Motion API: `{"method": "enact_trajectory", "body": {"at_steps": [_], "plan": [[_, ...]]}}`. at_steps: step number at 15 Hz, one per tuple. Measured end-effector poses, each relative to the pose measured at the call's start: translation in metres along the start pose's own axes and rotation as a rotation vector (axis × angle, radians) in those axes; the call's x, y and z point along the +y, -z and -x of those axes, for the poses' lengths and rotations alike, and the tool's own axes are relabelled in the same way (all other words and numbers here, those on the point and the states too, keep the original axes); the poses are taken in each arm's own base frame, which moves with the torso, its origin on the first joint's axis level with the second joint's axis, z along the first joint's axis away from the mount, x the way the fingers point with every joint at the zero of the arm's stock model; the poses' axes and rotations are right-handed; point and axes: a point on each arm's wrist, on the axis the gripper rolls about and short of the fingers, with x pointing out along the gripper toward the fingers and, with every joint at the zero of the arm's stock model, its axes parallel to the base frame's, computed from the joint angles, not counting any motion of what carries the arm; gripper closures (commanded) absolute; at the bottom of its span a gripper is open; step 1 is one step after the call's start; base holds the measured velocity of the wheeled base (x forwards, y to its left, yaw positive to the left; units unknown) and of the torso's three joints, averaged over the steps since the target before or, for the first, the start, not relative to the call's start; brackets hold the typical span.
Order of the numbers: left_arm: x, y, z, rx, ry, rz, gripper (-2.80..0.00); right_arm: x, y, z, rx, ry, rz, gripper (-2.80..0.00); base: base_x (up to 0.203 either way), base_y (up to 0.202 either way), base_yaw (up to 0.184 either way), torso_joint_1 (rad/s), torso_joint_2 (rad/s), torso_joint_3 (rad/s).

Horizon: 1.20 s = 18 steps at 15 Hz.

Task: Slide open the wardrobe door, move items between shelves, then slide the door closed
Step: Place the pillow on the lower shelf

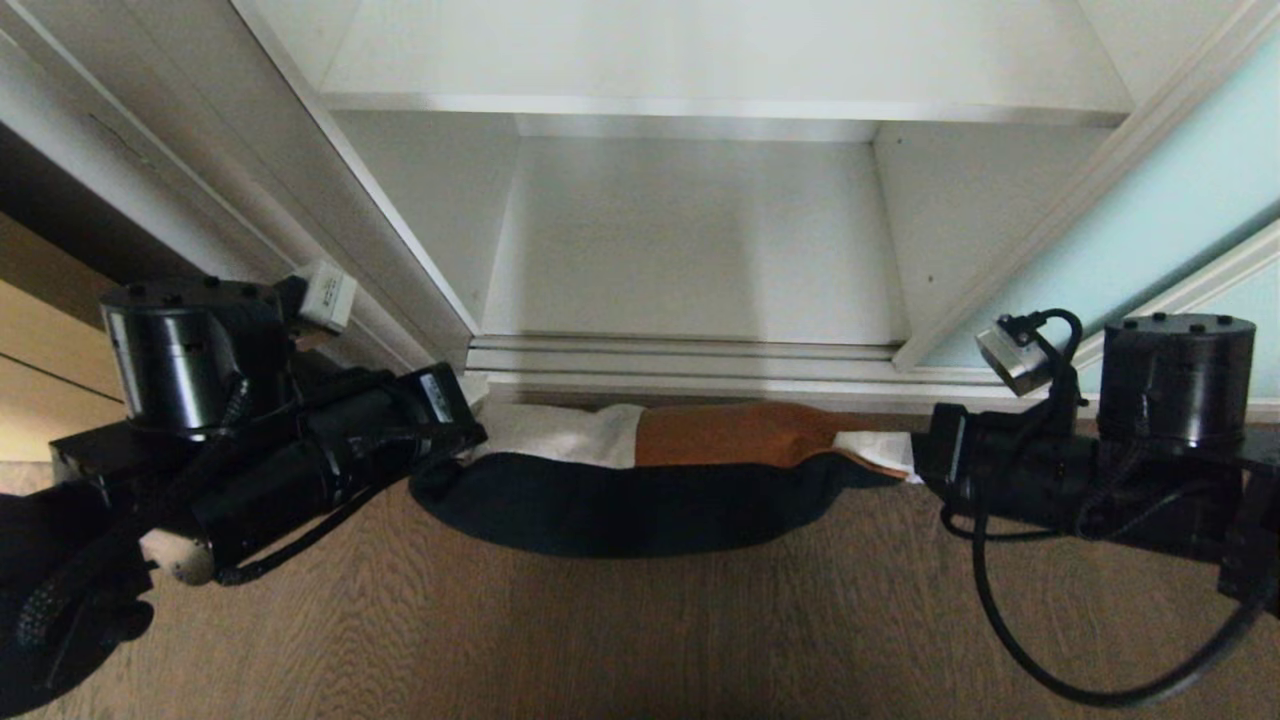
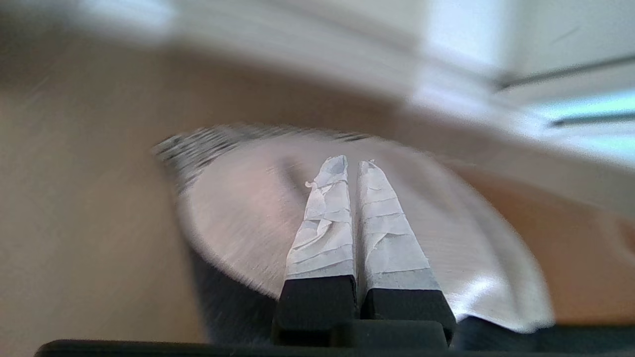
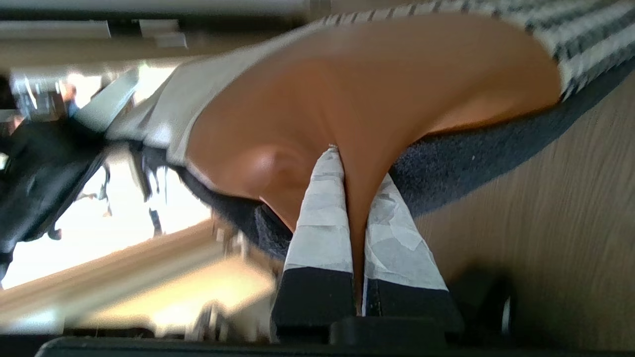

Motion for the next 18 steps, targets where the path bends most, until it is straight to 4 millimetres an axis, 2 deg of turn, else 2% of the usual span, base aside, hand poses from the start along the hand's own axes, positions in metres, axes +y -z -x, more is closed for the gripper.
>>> {"method": "enact_trajectory", "body": {"at_steps": [2,6,11,14,18], "plan": [[-0.006,-0.013,-0.011,-0.051,0.087,0.005,0.0,0.002,-0.024,-0.007,-0.067,-0.017,0.025,0.0,0.0,0.0,0.0,0.0,0.0,0.0],[-0.014,-0.038,-0.035,-0.133,0.114,0.005,0.0,0.009,-0.07,-0.015,-0.178,-0.076,0.079,0.0,0.0,0.0,0.0,0.0,0.0,0.0],[-0.018,-0.069,-0.067,-0.263,0.161,-0.009,0.0,-0.001,-0.118,-0.021,-0.255,-0.144,0.133,0.0,0.0,0.0,0.0,0.0,0.0,0.0],[-0.008,-0.069,-0.092,-0.291,0.169,-0.025,0.0,-0.021,-0.136,-0.033,-0.312,-0.167,0.174,0.0,0.0,0.0,0.0,0.0,0.0,0.0],[0.014,-0.064,-0.121,-0.363,0.236,-0.06,0.0,-0.059,-0.14,-0.057,-0.352,-0.197,0.218,0.0,0.0,0.0,0.0,0.0,0.0,0.0]]}}
